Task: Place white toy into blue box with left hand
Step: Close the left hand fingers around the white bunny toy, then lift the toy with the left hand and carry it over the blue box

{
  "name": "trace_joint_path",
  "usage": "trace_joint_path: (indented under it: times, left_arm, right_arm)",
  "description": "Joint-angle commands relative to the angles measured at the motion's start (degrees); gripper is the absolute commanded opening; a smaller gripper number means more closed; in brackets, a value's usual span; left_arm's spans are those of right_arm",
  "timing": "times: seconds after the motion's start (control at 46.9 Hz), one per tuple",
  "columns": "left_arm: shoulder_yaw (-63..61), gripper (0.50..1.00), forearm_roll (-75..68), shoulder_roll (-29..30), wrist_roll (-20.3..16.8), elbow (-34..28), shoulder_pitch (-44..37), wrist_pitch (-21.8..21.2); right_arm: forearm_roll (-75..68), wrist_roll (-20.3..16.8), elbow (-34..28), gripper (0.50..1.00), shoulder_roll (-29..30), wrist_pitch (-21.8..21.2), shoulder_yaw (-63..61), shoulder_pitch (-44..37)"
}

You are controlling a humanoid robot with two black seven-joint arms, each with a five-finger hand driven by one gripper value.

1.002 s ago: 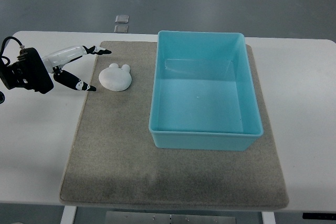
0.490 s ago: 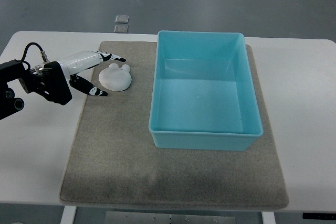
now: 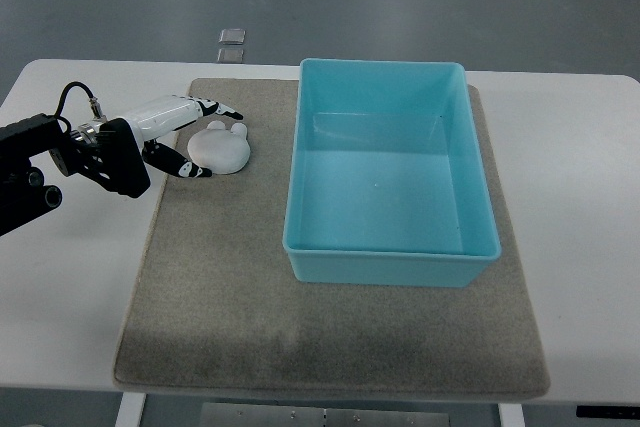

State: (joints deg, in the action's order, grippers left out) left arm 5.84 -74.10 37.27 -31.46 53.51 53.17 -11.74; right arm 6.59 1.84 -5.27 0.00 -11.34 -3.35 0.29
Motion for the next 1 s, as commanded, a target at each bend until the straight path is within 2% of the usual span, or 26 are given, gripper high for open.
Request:
trace_joint_path:
  times: [0.0,0.192,0.426,0.512,0.597,0.725,0.981]
  left_arm:
    - [-0.5,0.849,0.0,-0.4,0.0,-0.1,0.0,-0.1]
    - [-0.6,0.821,0.0,-0.8,0.0,0.0,0.0,0.0]
    - [-0.7,0.718,-0.6,-0.7,0.0,-0.1,-0.1,-0.1]
    - [-0.7,0.696,-0.7,-0.7,0.0,-0.1,0.0,-0.1]
    - [-0.7,0.651,-0.7,-0.7,0.0,0.0,0.0,-0.1]
    - [-0.7,0.506,-0.7,-0.7,0.0,0.0,-0.1,-0.1]
    - [0.6,0.500,0.7,-0.1,0.0,-0.1,1.8,-0.2]
  right_arm:
    - [0.0,0.0,0.0,0.936,0.0,0.0,0.0,0.0]
    - [0.0,0.0,0.0,0.936,0.0,0.0,0.0,0.1]
    - [0.0,0.0,0.0,0.936,0.0,0.0,0.0,0.0]
    - [0.0,0.0,0.0,0.936,0.0,0.0,0.0,0.1]
    - [0.0,0.0,0.0,0.936,0.0,0.0,0.0,0.0]
    - [0.0,0.0,0.0,0.936,0.0,0.0,0.0,0.0]
    - [0.0,0.0,0.0,0.936,0.0,0.0,0.0,0.1]
